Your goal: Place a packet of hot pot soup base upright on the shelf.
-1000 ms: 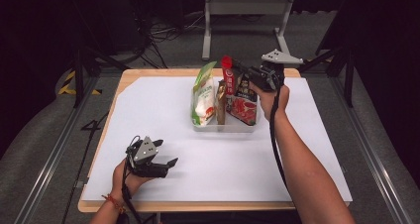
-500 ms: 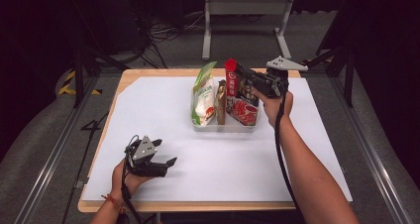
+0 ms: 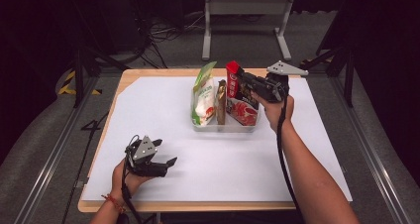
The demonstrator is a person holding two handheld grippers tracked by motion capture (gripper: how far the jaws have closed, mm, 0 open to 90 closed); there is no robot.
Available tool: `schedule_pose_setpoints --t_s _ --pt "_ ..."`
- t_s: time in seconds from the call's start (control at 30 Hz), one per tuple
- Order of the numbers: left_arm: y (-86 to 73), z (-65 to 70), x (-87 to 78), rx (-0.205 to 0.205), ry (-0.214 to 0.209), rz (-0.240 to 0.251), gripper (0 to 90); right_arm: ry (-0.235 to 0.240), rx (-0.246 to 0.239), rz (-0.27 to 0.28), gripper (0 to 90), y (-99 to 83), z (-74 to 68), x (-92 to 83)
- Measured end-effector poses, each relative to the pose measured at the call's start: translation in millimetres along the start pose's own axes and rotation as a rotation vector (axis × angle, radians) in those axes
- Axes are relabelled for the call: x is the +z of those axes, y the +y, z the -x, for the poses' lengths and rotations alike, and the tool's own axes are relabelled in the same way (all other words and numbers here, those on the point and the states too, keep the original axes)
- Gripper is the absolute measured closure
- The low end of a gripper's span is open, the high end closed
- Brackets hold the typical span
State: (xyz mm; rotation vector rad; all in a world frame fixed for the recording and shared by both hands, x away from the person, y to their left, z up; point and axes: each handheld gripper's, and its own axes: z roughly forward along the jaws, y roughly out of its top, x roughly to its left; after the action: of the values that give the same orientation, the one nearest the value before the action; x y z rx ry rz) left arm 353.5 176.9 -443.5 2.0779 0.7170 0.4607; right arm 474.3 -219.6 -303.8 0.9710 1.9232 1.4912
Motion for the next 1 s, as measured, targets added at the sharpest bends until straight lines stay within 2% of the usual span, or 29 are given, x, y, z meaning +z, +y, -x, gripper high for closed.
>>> schedule_pose_setpoints --t_s 0.07,0.53,1.0 --pt "-0.2 0.3 0.1 -0.003 -0.003 -0.002 18.1 0.003 0.010 0.004 87.2 -1.6 1.2 -1.8" --pt "0.4 0.4 1.6 0.006 -0.002 -0.008 18.1 0.004 -0.008 -0.003 86.1 -11.4 3.9 -12.1" --pt "0.7 -0.2 2.6 0.004 -0.003 -0.008 18.0 0.000 -0.030 -0.019 84.7 -10.8 3.2 -15.6"
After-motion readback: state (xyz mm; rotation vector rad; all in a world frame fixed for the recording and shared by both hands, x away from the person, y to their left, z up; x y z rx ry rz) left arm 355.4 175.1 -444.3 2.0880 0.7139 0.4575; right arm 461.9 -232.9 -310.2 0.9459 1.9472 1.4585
